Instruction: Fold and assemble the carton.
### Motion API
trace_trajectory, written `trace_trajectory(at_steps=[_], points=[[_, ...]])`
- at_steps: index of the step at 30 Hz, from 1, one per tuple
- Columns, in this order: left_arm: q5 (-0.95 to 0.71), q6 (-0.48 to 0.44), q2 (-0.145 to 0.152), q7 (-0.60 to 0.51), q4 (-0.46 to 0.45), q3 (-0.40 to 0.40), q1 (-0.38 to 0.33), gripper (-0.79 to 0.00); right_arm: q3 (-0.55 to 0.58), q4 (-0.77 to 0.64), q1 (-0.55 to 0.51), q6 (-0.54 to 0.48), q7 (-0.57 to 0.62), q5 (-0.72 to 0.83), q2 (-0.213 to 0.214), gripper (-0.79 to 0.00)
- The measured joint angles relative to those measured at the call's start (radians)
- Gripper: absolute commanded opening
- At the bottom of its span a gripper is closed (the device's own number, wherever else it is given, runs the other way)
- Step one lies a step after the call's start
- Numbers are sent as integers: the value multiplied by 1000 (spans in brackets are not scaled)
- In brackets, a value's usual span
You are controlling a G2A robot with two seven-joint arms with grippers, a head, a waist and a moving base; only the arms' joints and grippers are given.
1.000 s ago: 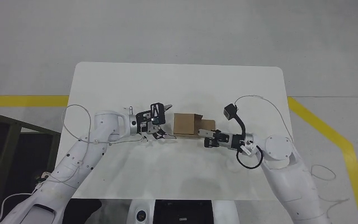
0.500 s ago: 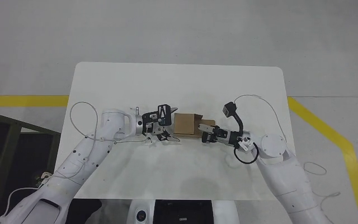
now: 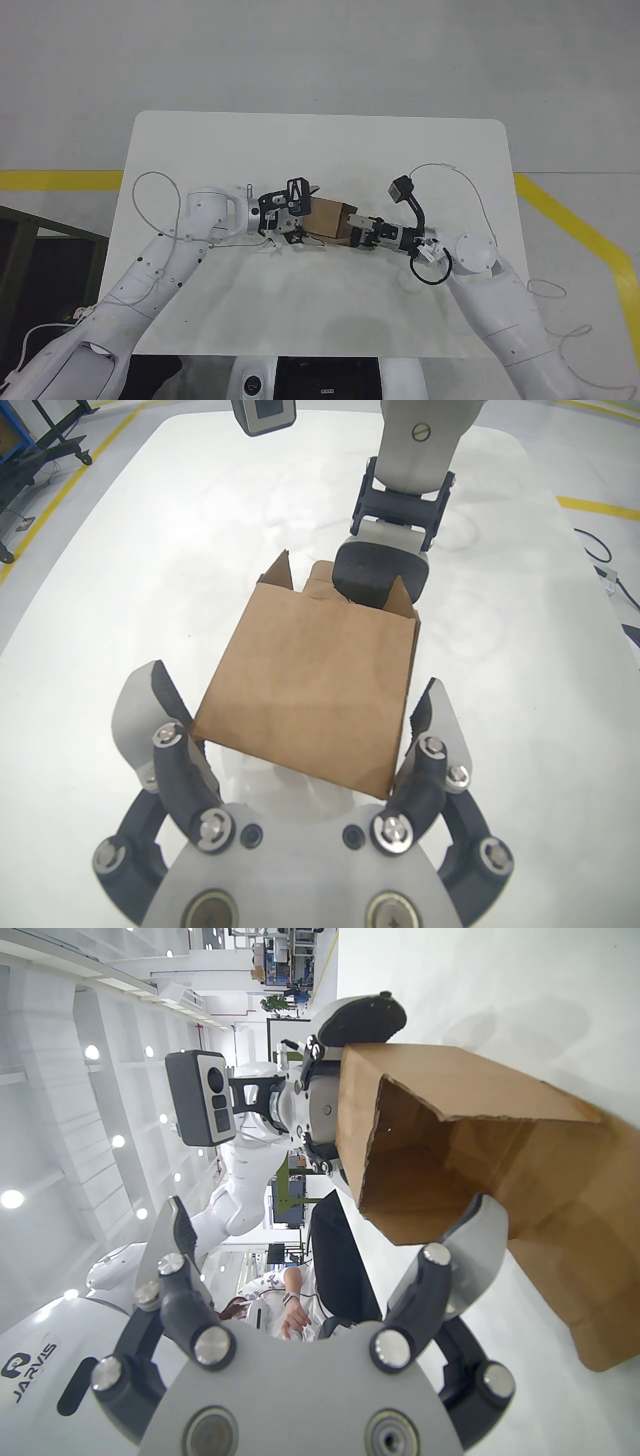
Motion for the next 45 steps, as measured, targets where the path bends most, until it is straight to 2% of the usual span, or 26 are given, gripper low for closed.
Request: trace_trajectory(at_steps=[19, 38, 45], points=[[68, -40, 17, -7, -12, -51, 9, 0, -123, 226, 160, -117, 24, 116, -53, 0], [49, -55, 24, -76, -19, -83, 15, 0, -231, 428, 285, -218, 59, 241, -127, 0], [33, -59, 23, -89, -16, -90, 13, 0, -232, 449, 312, -214, 111, 205, -129, 0]])
